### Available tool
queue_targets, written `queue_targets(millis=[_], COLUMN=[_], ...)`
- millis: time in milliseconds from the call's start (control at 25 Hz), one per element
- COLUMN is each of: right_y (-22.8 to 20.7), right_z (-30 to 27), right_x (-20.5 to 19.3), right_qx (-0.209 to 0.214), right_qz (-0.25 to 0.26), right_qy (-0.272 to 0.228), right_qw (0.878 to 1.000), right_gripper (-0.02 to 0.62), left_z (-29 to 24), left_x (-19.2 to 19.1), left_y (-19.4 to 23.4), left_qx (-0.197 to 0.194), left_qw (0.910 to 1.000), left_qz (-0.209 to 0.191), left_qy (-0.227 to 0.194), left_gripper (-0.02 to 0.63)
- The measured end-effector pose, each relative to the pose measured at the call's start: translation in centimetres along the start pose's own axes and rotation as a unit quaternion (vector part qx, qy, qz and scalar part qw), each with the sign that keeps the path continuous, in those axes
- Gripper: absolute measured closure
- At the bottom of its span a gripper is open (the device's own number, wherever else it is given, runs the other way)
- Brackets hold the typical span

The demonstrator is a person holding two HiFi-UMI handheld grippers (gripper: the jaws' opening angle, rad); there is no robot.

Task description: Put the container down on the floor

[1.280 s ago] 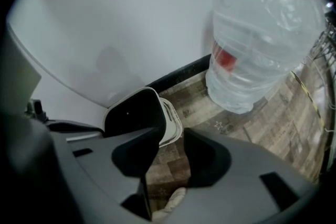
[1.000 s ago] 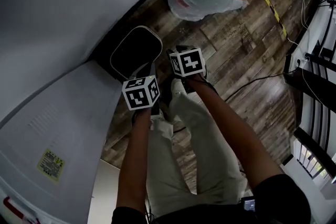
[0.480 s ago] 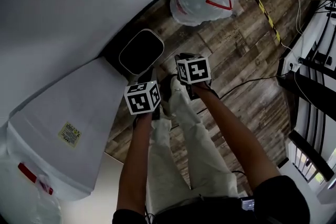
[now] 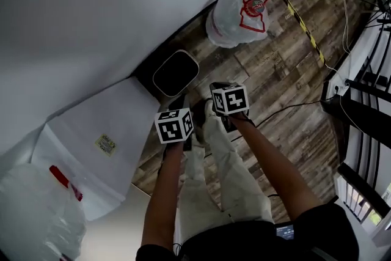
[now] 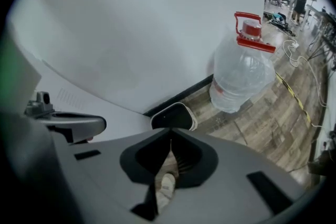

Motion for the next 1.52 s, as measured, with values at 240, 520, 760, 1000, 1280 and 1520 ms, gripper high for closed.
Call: queue_targets(millis=[240, 520, 760, 1000, 1280, 1520], right_y=[2.2, 4.1, 5.5, 7.7, 11.0, 14.2], right_z=[4.4, 11.1, 16.1, 21.8, 28.8, 34.3], right_x=[1.3, 2.2, 2.7, 2.3, 3.0, 3.8], right_qx=[0.023, 0.039, 0.048, 0.088, 0.117, 0.122], right_qz=[-0.013, -0.02, -0.019, -0.033, -0.01, 0.025], right_qy=[-0.018, -0.038, -0.061, -0.098, -0.179, -0.233], right_qw=[0.999, 0.998, 0.997, 0.991, 0.977, 0.965], right_gripper=[0.561, 0.561, 0.561, 0.561, 0.561, 0.561], left_z=[4.9, 10.1, 14.5, 19.5, 25.0, 29.7], left_x=[4.5, 8.4, 9.6, 9.8, 10.0, 11.5], left_y=[-1.9, -5.6, -8.5, -11.6, -14.8, -17.0], left_qx=[0.004, -0.008, -0.034, -0.049, -0.06, -0.073], left_qw=[0.9991, 0.9971, 0.9953, 0.9924, 0.9855, 0.9728], left_qz=[0.011, -0.016, -0.035, -0.06, -0.107, -0.14], left_qy=[-0.041, -0.075, -0.083, -0.096, -0.117, -0.17], left_gripper=[0.592, 0.592, 0.592, 0.592, 0.592, 0.592])
Point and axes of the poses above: the fingertips, and each gripper's own axes: z backward along the fingers, y to its left, x out of its top, the point moved 7 cm from there along z, backward along the fingers, and after that the axes turned 4 degrees about -z, right-handed, at the moved point
